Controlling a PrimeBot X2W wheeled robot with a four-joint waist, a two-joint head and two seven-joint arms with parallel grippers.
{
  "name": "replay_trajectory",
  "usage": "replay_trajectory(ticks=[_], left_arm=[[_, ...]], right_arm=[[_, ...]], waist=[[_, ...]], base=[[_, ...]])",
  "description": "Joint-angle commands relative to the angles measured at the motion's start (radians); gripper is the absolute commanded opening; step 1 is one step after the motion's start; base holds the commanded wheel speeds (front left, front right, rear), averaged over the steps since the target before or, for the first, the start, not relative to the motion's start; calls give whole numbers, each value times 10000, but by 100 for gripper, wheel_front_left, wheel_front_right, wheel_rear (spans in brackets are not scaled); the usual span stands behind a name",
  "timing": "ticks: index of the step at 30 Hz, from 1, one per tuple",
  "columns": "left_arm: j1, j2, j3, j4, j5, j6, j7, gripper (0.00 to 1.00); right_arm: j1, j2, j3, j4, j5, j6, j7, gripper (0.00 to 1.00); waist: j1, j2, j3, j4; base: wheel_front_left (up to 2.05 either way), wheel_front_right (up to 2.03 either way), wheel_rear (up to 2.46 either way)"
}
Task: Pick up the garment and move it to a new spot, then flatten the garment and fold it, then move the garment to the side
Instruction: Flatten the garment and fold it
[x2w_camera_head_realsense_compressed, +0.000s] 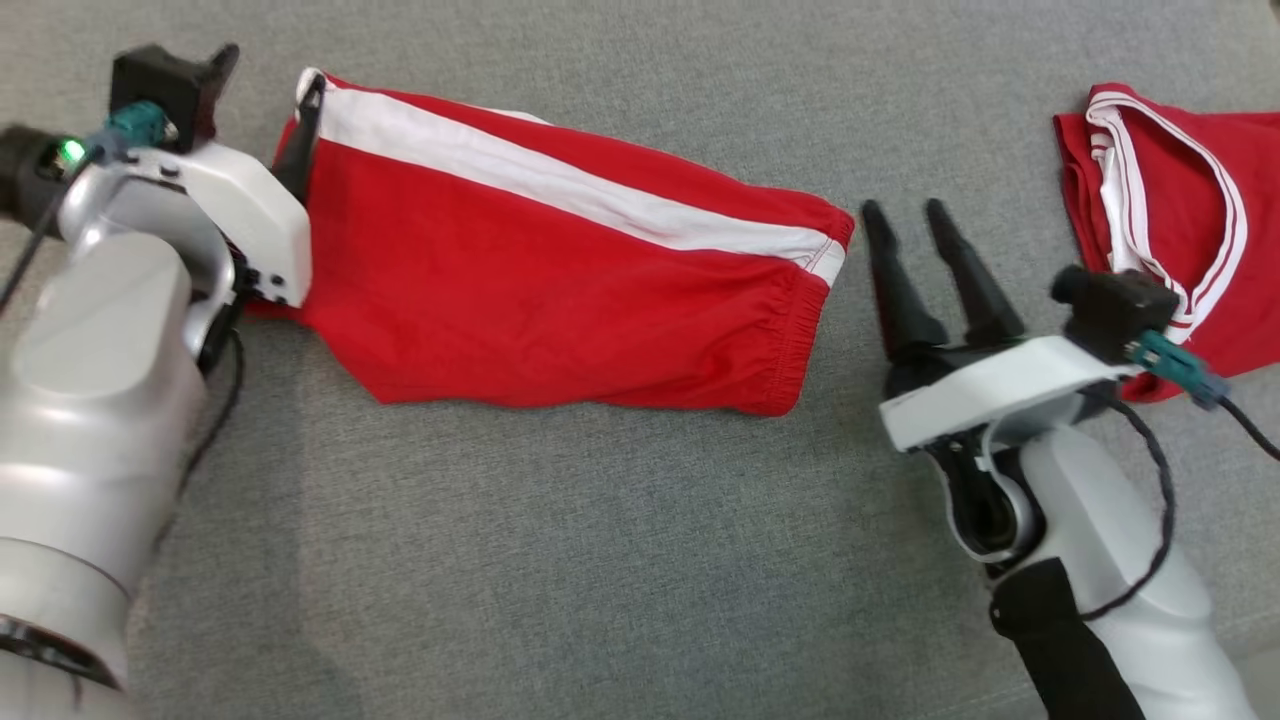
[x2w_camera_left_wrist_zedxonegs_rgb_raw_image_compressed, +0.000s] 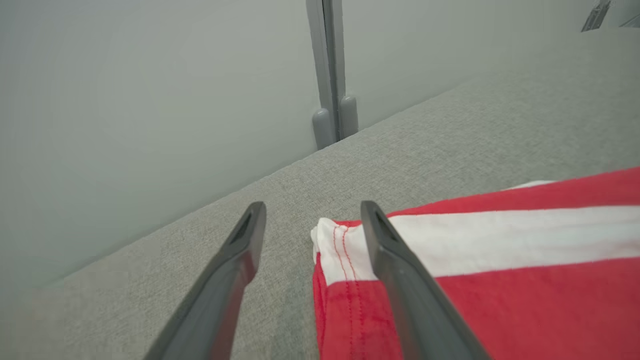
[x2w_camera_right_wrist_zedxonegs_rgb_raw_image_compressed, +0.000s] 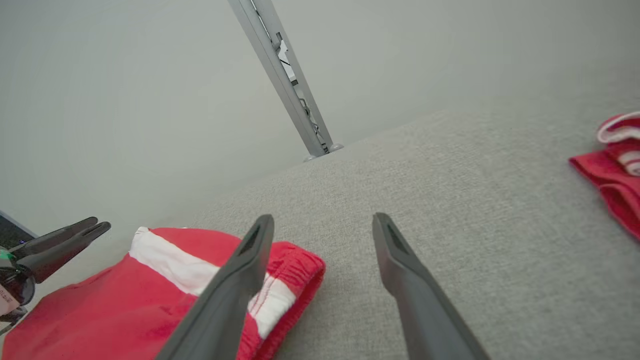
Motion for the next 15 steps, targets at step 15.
replay_trajectory(ticks=[15], left_arm=[[1154, -1173, 745, 1543, -1350, 211, 966, 100]], right_arm=[[1916, -64, -2299, -510, -1518, 0, -46, 100]], waist=[[0, 0, -767, 410]], base=[[0, 0, 0]])
